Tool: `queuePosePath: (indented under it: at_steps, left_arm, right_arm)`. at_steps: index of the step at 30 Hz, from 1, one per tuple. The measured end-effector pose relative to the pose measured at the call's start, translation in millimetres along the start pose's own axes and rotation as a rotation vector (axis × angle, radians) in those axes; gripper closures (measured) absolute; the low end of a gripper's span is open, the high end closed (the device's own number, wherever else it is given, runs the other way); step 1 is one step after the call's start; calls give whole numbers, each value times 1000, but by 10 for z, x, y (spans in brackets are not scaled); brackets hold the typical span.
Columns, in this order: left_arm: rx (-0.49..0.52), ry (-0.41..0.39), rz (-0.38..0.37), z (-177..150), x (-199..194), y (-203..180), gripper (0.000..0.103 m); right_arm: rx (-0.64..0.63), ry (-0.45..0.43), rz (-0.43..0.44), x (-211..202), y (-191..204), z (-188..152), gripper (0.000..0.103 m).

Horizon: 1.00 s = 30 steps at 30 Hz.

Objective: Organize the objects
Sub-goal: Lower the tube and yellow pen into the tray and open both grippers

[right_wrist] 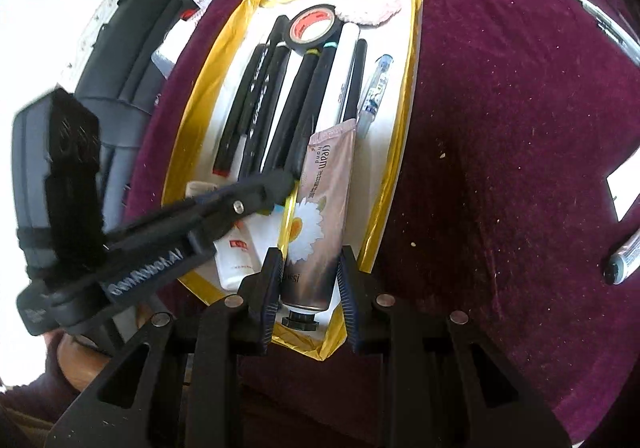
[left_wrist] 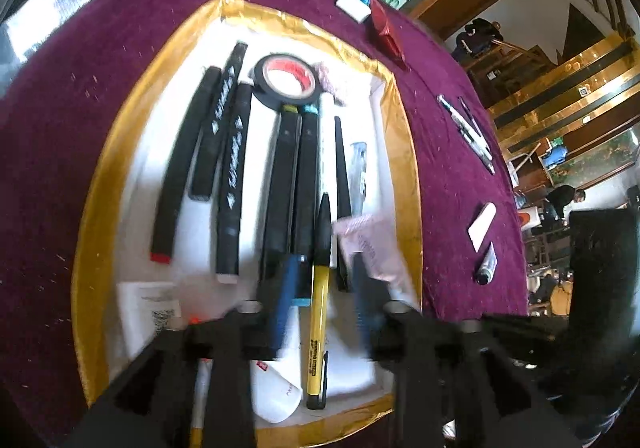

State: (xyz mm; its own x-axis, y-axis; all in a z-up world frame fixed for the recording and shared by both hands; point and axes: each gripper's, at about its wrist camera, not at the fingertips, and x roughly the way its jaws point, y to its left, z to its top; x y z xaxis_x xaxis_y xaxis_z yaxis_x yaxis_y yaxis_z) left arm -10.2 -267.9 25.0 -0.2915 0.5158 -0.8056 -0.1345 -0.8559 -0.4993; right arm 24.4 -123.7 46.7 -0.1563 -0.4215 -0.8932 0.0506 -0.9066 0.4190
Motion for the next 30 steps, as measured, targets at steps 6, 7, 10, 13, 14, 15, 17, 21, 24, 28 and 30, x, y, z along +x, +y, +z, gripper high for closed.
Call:
queuePosePath:
  at_steps: [6, 7, 10, 13, 14, 15, 17, 21, 24, 28, 30]
  left_arm:
    - [24, -68, 65, 68, -238, -60, 58]
    - [28, -72, 74, 76, -270, -67, 58]
    - [40, -95, 121, 89, -365, -82, 58]
    - [70, -125, 179, 98, -450, -121, 57]
    - [79, -136, 196, 98, -482, -122, 56]
    - [89, -151, 215, 95, -515, -127, 55]
    - [103, -172, 236, 86, -565, -130, 55]
    - [124, -198, 272, 84, -603, -153, 55]
    - [128, -213, 291, 71, -632, -180, 55]
    - [124, -230, 330, 38, -638, -246, 55]
    - [121, -237, 349, 11, -645, -291, 55]
  right_arm:
    - [-29, 12, -29, 77, 85, 5, 77]
    - [-42, 15, -38, 95, 112, 5, 77]
    - [-84, 22, -70, 142, 201, -4, 77]
    - [-135, 48, -117, 231, 300, -26, 75]
    - [-148, 54, -134, 260, 325, -31, 75]
    - [-161, 59, -147, 285, 347, -32, 75]
    - [-190, 60, -168, 296, 404, -52, 75]
    - [-215, 37, -193, 243, 443, -74, 72]
    - [-213, 24, -202, 187, 409, -91, 70]
    - [-212, 8, -188, 103, 330, -113, 69]
    - [-226, 2, -172, 55, 305, -133, 69]
